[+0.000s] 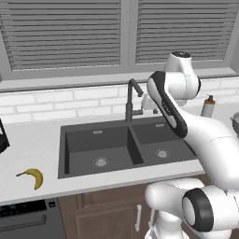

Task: Put the colander in the sink, put the banana in the colander, and turn on the sink faucet and pour water over the colander.

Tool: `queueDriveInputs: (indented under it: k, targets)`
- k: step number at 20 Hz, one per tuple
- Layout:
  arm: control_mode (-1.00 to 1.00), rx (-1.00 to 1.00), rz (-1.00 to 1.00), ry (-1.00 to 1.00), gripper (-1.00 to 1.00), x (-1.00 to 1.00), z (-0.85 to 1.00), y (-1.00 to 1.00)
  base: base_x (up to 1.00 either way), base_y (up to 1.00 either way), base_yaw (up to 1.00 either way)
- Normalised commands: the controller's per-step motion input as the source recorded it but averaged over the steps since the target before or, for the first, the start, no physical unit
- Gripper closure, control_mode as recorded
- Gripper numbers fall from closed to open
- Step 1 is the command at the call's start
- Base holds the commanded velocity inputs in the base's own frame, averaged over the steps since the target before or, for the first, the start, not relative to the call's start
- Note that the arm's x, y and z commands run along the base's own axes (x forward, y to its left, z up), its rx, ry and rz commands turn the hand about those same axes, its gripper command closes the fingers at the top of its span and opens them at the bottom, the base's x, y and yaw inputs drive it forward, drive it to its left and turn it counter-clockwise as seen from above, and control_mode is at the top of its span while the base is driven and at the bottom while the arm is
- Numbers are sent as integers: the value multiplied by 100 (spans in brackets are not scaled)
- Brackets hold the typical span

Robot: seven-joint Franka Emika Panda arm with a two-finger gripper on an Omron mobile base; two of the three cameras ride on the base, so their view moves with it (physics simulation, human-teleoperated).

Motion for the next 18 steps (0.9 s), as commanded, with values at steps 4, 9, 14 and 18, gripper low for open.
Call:
queueDriveInputs:
  k: [4, 9, 14, 18]
  targets:
    - [-100, 0, -1, 0, -100, -16, 0, -38, 0, 0, 0]
    - [-100, 0, -4, 0, -100, -34, 0, -100, 0, 0, 0]
    - [-100, 4, -3, 4, -100, -42, -2, -100, 0, 0, 0]
    - [-100, 2, -6, 9, -100, -28, 0, -100, 0, 0, 0]
